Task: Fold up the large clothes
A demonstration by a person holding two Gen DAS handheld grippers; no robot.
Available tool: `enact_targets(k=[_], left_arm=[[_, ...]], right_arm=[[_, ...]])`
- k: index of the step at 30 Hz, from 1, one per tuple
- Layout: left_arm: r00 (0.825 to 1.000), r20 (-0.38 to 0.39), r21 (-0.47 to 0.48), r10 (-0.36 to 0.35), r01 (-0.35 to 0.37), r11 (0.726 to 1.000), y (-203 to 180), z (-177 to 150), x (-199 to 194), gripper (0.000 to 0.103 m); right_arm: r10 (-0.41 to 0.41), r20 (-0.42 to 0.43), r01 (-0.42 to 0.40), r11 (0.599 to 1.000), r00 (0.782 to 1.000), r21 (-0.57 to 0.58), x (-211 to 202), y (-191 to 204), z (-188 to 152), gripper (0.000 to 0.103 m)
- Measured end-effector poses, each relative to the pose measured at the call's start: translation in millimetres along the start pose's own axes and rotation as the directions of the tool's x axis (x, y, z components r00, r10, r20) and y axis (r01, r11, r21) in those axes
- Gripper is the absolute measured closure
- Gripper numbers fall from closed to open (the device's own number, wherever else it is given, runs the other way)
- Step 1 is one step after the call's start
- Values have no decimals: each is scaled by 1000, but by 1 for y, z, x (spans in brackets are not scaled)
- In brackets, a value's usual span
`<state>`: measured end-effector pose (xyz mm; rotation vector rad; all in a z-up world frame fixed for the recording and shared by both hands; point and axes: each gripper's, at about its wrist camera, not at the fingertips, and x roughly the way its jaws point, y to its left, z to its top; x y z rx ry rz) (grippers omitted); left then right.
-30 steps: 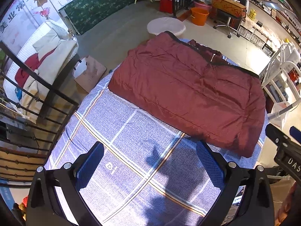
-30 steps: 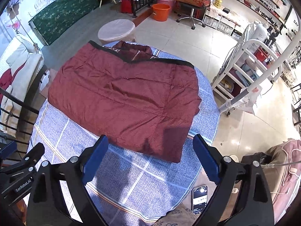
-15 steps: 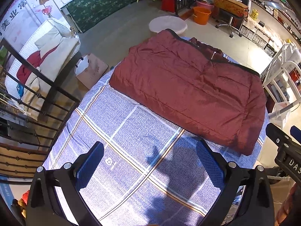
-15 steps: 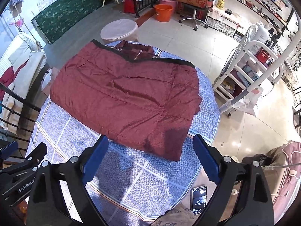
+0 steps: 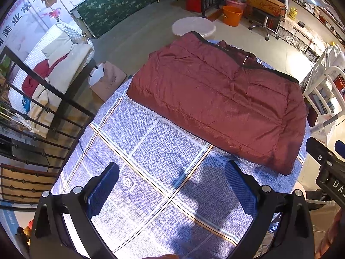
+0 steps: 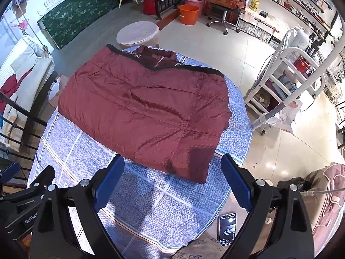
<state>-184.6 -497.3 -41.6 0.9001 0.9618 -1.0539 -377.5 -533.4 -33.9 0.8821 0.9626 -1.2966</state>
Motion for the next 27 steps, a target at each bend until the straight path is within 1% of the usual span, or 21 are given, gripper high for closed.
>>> enact_targets(k=[21,27], left_arm=[[1000,-9,6,-13,13,1000,-4,2,4,6],[1000,-13,30,-14,14,999,-8,3,9,6]], right_arm=[[-7,-8,7,1000,1000,3,2,-1,0,13],[-14,-17,14,1000,1000,3,6,-1,1,13]])
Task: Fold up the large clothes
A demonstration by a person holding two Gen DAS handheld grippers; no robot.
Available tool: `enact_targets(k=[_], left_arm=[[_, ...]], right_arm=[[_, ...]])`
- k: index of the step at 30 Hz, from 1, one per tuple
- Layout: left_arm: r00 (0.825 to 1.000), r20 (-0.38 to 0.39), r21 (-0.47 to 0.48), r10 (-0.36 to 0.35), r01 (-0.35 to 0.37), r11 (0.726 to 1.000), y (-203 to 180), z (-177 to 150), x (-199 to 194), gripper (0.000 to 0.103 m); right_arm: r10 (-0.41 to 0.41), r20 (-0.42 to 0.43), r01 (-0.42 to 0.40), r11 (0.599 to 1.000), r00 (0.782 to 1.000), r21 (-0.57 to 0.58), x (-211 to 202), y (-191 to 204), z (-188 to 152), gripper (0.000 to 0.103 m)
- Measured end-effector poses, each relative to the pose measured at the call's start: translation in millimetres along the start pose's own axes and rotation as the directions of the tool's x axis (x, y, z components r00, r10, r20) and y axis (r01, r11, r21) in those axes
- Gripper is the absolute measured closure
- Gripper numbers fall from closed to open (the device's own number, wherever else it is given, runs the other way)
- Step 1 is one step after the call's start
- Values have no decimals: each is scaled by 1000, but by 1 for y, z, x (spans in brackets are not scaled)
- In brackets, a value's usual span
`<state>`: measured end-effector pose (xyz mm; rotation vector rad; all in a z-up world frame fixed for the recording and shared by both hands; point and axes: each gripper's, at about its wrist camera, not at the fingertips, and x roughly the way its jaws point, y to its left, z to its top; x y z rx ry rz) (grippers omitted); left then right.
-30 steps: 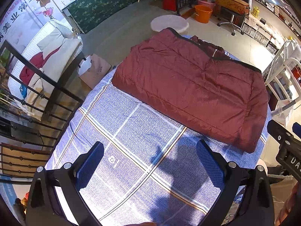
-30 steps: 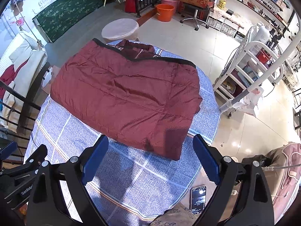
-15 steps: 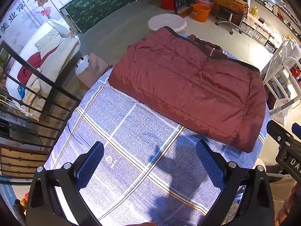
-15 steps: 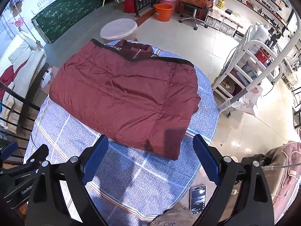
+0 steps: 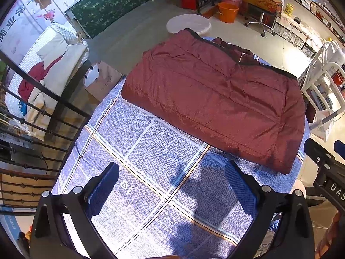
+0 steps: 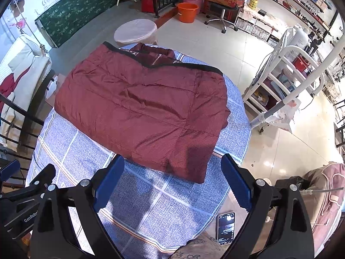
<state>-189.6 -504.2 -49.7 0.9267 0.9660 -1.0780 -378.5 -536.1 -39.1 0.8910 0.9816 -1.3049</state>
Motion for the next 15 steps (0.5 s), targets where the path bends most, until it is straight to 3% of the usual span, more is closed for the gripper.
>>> enact_targets(k=[7,15], left_arm=[[1000,-6,23,2,-2,1000,-2,4,4,6],[1000,6,117,26,-27,993,-8,13,7,6]], right_arm=[[-8,-5,8,1000,1000,6,3,-1,1,13],[-16,-12,16,1000,1000,21,7,-5,5,13]])
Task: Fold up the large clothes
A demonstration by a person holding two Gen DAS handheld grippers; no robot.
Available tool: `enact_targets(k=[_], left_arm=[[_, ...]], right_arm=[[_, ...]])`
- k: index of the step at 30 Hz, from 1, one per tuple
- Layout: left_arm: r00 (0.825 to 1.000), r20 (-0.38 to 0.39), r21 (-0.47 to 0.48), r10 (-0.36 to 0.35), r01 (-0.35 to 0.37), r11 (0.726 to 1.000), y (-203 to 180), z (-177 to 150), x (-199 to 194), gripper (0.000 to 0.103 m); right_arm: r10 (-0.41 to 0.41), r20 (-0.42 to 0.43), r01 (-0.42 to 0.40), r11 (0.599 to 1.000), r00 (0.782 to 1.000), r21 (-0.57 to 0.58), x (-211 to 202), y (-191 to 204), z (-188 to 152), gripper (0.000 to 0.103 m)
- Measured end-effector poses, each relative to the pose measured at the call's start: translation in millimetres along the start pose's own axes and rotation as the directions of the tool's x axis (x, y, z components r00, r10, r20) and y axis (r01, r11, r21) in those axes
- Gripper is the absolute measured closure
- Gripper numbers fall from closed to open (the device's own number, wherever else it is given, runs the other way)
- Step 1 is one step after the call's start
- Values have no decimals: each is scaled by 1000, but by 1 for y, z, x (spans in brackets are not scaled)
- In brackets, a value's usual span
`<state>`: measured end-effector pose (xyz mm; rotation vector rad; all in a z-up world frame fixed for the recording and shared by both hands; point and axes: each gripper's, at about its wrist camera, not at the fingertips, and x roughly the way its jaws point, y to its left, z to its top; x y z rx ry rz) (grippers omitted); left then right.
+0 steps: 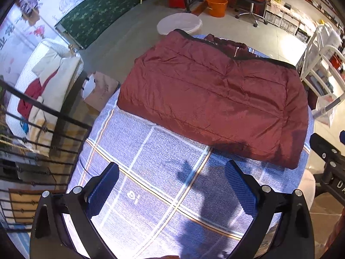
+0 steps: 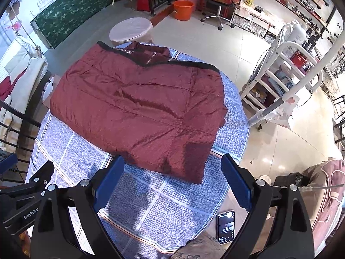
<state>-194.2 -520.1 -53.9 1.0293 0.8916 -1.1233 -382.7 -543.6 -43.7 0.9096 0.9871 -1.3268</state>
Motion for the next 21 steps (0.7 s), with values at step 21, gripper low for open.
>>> enact_targets(k=[21], left_arm=[[1000,1,43,4,-4,999,-1,14,1,6]], right_arm=[[-4,-5,4,1000,1000,8,4,-1,2,13]])
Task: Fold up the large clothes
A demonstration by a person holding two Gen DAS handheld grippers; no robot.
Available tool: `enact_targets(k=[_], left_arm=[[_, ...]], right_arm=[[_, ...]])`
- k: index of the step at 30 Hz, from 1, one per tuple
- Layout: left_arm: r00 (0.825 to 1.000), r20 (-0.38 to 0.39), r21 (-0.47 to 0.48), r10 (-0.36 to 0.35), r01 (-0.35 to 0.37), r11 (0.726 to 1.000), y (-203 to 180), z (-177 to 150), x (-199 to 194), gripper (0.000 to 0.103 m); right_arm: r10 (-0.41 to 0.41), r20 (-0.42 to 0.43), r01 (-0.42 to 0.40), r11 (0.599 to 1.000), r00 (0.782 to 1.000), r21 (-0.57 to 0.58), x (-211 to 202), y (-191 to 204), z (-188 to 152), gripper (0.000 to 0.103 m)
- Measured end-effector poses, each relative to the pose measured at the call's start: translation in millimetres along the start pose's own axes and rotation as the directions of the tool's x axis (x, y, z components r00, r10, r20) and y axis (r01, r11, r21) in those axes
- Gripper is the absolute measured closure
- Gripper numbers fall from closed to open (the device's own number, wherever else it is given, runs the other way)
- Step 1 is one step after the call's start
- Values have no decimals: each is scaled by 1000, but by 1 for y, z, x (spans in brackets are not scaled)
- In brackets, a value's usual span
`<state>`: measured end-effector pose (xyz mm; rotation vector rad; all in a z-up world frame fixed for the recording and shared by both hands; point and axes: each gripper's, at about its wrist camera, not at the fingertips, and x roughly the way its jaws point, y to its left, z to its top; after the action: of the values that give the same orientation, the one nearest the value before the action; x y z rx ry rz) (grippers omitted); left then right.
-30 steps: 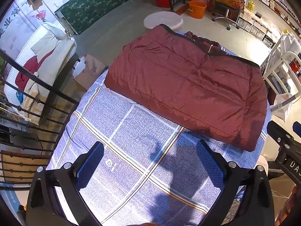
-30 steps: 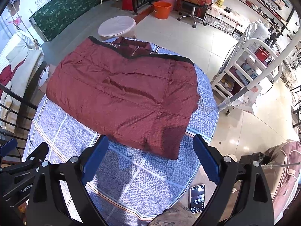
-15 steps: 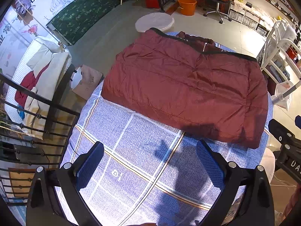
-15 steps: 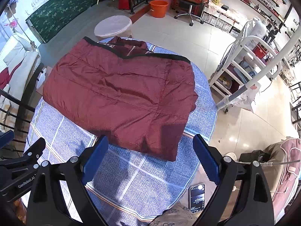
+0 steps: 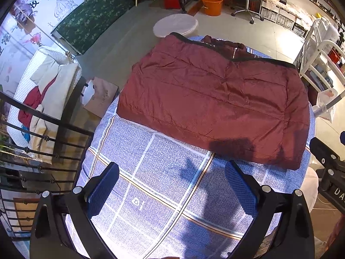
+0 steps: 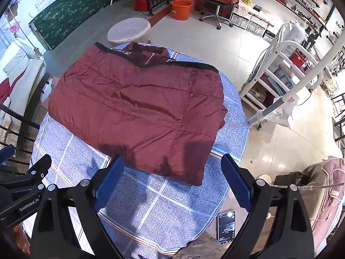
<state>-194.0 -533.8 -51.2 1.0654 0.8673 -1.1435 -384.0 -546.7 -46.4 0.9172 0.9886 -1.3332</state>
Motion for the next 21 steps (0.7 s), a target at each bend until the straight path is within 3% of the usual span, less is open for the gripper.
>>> enact_targets(k=[21], left_arm=[[1000,6,9,5,-5,1000,-5,-5,1,6]], right_arm=[[-3,-3,3,1000,1000,1,0,1,-1,13]])
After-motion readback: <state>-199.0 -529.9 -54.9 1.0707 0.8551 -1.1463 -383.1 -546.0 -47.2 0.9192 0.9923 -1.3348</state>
